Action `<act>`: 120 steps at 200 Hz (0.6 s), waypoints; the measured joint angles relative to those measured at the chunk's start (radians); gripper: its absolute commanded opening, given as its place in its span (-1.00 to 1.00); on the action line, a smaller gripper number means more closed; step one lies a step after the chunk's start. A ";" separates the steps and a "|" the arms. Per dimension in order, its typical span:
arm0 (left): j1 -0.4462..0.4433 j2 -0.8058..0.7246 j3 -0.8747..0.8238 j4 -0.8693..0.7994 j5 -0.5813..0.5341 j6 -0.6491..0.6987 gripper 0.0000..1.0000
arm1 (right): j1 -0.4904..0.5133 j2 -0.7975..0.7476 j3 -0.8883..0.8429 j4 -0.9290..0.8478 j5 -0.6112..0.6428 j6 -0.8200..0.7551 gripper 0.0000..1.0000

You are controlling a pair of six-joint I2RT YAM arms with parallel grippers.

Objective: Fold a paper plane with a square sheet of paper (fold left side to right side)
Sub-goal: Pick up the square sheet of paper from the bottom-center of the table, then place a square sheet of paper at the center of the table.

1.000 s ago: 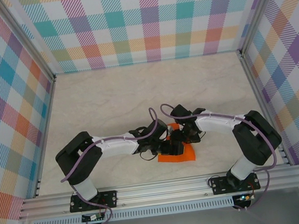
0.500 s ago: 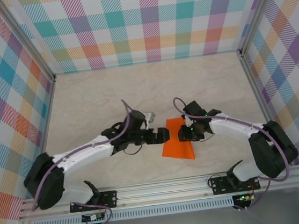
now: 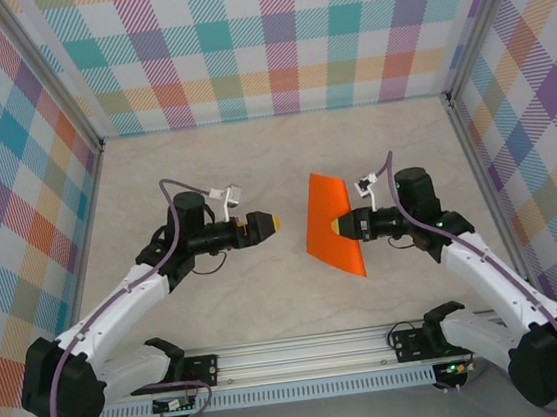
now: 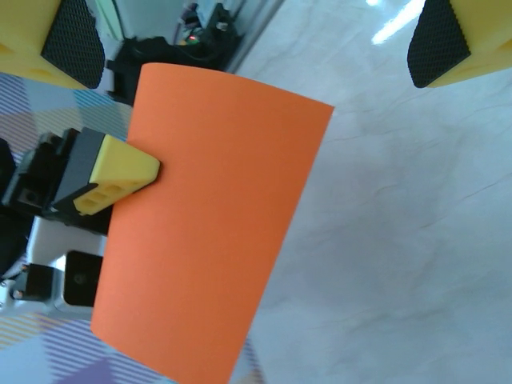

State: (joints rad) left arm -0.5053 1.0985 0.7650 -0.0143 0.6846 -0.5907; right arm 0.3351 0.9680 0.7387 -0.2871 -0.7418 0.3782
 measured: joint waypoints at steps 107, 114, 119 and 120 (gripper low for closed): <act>-0.039 -0.010 0.134 0.206 0.203 0.029 0.91 | 0.000 -0.033 0.224 0.004 -0.255 -0.012 -0.44; -0.051 -0.007 0.134 0.212 0.209 0.029 0.89 | 0.000 -0.033 0.224 0.007 -0.261 -0.004 -0.44; -0.057 -0.005 0.135 0.216 0.212 0.030 0.87 | 0.000 -0.033 0.224 0.009 -0.264 -0.001 -0.44; -0.060 -0.002 0.135 0.218 0.214 0.030 0.87 | 0.000 -0.033 0.224 0.010 -0.265 -0.001 -0.44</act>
State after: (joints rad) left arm -0.5655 1.0962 0.8997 0.2039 0.8982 -0.5606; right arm 0.3355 0.9348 0.9623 -0.2775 -1.0065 0.3775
